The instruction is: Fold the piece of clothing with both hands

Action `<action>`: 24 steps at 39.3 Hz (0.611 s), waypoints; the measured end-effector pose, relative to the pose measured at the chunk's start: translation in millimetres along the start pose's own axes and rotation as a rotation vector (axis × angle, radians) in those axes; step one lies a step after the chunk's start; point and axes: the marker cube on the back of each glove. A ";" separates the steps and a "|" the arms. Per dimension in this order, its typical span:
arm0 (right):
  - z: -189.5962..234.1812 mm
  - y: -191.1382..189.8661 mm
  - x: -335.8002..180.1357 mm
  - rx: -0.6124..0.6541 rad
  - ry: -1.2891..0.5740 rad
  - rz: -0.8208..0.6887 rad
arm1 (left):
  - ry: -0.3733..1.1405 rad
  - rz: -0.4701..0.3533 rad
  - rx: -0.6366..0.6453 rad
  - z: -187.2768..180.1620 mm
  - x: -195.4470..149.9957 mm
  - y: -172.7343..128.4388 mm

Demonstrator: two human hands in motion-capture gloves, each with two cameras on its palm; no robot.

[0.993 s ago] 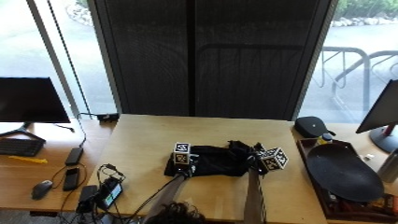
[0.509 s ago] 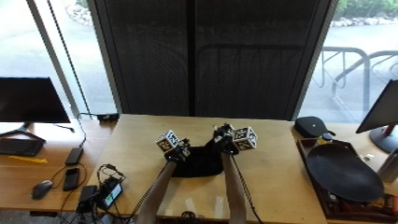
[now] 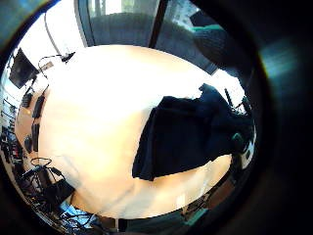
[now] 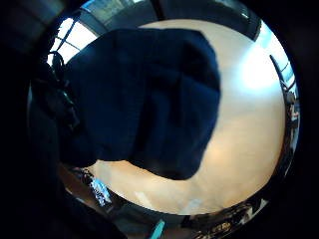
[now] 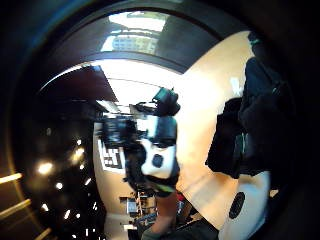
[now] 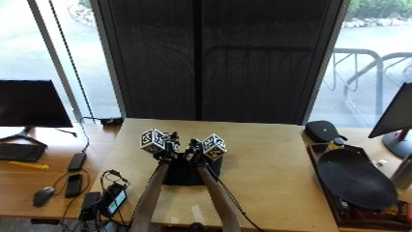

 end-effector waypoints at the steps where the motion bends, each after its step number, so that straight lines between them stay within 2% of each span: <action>1: 6.2 -1.7 -0.5 0.015 -0.011 -0.044 | 0.000 0.007 0.008 -1.2 -0.4 0.3; 3: 21.7 -0.2 -0.2 -0.023 -0.046 -0.081 | 0.005 0.025 0.026 -2.1 -1.3 -0.4; 8: 62.7 12.0 3.1 -0.250 -0.198 -0.118 | 0.020 0.014 0.019 1.8 -6.3 -0.2; 15: 71.1 31.4 16.4 -0.417 -0.248 -0.169 | -0.056 0.034 -0.007 10.6 -12.4 0.5; 20: 34.5 29.2 29.3 -0.324 -0.244 -0.329 | -0.146 0.063 -0.030 12.5 -8.9 8.3; 24: -15.6 19.9 43.6 -0.152 -0.024 -0.394 | -0.244 0.100 -0.013 12.9 -5.0 10.5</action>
